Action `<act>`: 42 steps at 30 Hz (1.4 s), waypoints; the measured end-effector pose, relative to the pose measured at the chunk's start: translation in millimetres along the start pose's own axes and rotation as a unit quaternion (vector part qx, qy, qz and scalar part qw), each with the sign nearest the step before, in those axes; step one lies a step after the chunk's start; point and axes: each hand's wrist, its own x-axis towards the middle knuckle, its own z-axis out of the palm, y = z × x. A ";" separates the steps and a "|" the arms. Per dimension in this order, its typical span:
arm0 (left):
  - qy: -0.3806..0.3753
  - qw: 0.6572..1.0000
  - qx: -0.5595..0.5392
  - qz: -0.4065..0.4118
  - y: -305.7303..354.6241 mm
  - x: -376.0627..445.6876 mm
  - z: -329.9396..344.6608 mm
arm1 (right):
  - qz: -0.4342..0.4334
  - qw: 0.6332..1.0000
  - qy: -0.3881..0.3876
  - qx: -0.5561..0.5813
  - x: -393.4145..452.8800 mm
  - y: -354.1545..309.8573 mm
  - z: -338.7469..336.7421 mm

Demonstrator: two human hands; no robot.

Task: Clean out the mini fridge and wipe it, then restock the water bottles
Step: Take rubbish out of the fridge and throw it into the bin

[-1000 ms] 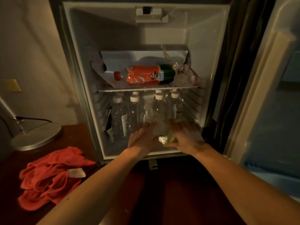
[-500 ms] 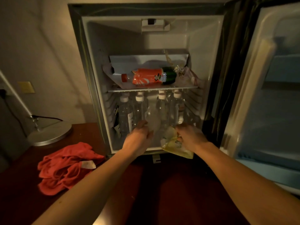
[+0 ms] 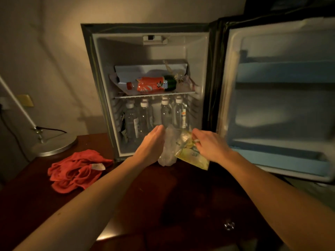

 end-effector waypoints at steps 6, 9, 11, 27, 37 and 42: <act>-0.046 0.998 -0.010 0.036 60.2 -25.0 22.5 | 0.033 0.999 0.039 0.012 -79.1 15.2 -23.6; -0.065 0.994 -0.002 0.084 93.3 -26.9 43.3 | 0.063 0.996 0.063 0.005 -126.0 29.2 -32.7; -0.077 0.992 -0.020 0.096 123.1 -29.6 58.8 | 0.082 0.995 0.055 -0.007 -158.4 42.9 -38.4; -0.287 0.900 -0.142 0.297 353.6 -68.5 260.6 | 0.376 0.926 0.019 -0.010 -425.0 194.8 -44.4; -0.412 0.834 -0.186 0.315 458.4 -98.6 434.3 | 0.557 0.830 -0.013 0.003 -584.0 268.7 1.6; -0.453 0.809 -0.196 0.320 492.3 -122.0 513.5 | 0.609 0.793 0.009 -0.007 -629.9 303.5 22.5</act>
